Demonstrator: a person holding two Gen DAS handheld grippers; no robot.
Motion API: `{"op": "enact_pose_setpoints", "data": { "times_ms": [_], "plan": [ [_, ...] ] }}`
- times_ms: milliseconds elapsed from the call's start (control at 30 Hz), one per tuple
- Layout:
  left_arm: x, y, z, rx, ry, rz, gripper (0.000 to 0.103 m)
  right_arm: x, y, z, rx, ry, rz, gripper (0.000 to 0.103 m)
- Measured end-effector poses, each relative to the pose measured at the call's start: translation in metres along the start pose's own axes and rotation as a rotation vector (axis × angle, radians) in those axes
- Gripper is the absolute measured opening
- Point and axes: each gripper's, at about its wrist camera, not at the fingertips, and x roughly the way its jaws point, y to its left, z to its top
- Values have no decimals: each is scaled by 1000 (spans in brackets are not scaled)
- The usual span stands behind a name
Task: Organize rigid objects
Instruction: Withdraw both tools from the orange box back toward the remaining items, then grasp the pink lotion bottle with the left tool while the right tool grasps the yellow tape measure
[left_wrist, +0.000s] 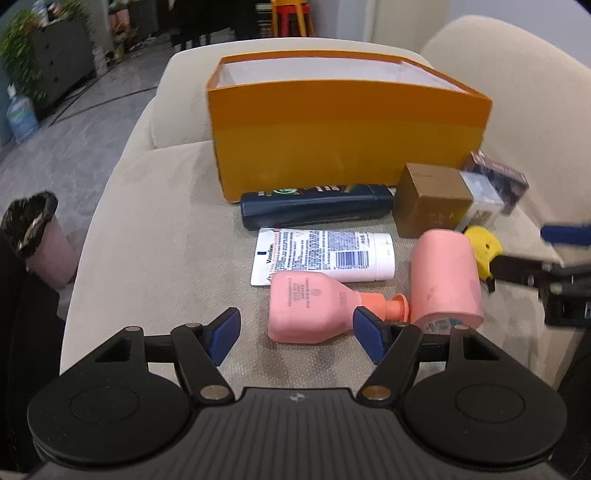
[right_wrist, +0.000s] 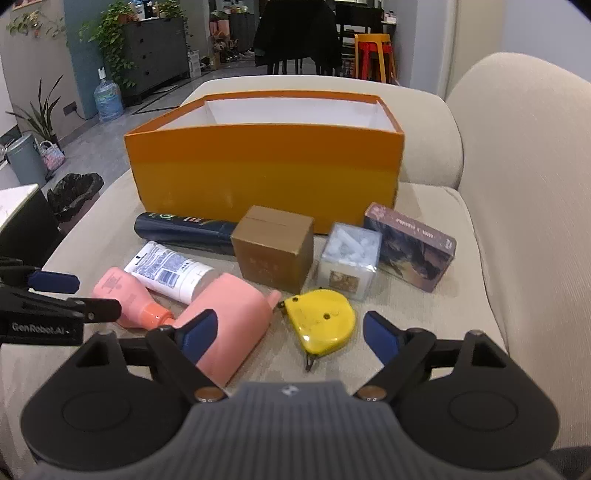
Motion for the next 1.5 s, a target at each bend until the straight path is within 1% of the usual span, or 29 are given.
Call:
{"op": "enact_pose_setpoints", "data": {
  "times_ms": [100, 133, 233, 300, 367, 433, 533, 600, 633, 700, 833, 900, 967, 1033, 1067, 1100, 1133, 1200, 1233, 1267, 1333, 1400, 1433, 1467, 1500],
  "plan": [
    [1, -5, 0, 76, -5, -11, 82, 2, -1, 3, -16, -2, -45, 90],
    [3, -7, 1, 116, -1, -14, 82, 4, -4, 4, -17, 5, -61, 90],
    [13, -13, 3, 225, 9, -20, 82, 13, -16, 8, 3, 44, -86, 90],
    [22, -13, 4, 260, 31, -33, 82, 18, -22, 10, 24, 76, -88, 90],
    [30, -11, 5, 273, 55, -65, 82, 21, -26, 12, 34, 93, -82, 90],
    [38, -14, 4, 317, 79, -69, 81, 25, -26, 12, 27, 108, -85, 90],
    [47, -16, 3, 380, 71, -77, 85, 30, -27, 11, 30, 127, -85, 90],
    [48, -16, 5, 394, 64, -96, 82, 33, -27, 12, 28, 136, -85, 90],
    [47, -16, 5, 404, 62, -109, 77, 34, -27, 12, 26, 138, -84, 90],
    [47, -17, 5, 427, 62, -119, 72, 36, -28, 11, 23, 148, -78, 90],
    [40, -20, -2, 465, 80, -144, 65, 44, -30, 11, 27, 182, -69, 87],
    [36, -20, -5, 440, 114, -147, 63, 47, -31, 12, 21, 193, -69, 87],
    [31, -18, -11, 395, 143, -131, 60, 50, -31, 12, 11, 199, -70, 87],
    [25, -16, -19, 370, 157, -112, 57, 53, -32, 12, 7, 205, -70, 87],
    [23, -15, -24, 362, 161, -107, 53, 54, -32, 12, 4, 209, -68, 87],
    [20, -15, -27, 357, 163, -105, 52, 55, -32, 12, 1, 214, -63, 87],
    [17, -15, -29, 361, 158, -103, 53, 56, -32, 12, -3, 217, -57, 87],
    [13, -17, -31, 392, 128, -94, 61, 58, -30, 11, -21, 227, -38, 87],
    [10, -18, -32, 423, 99, -93, 72, 61, -29, 11, -30, 234, -33, 87],
    [9, -20, -32, 453, 77, -87, 80, 63, -28, 11, -38, 240, -31, 87],
    [11, -24, -29, 509, 53, -71, 80, 69, -26, 11, -48, 257, -33, 87],
    [15, -27, -25, 548, 43, -77, 81, 76, -26, 12, -46, 275, -39, 86],
    [17, -28, -23, 569, 42, -90, 81, 80, -27, 13, -42, 282, -37, 82],
    [19, -29, -22, 589, 43, -101, 81, 83, -28, 13, -39, 281, -29, 81],
    [21, -31, -21, 612, 42, -109, 81, 83, -29, 14, -36, 273, -22, 77]
  ]
}}
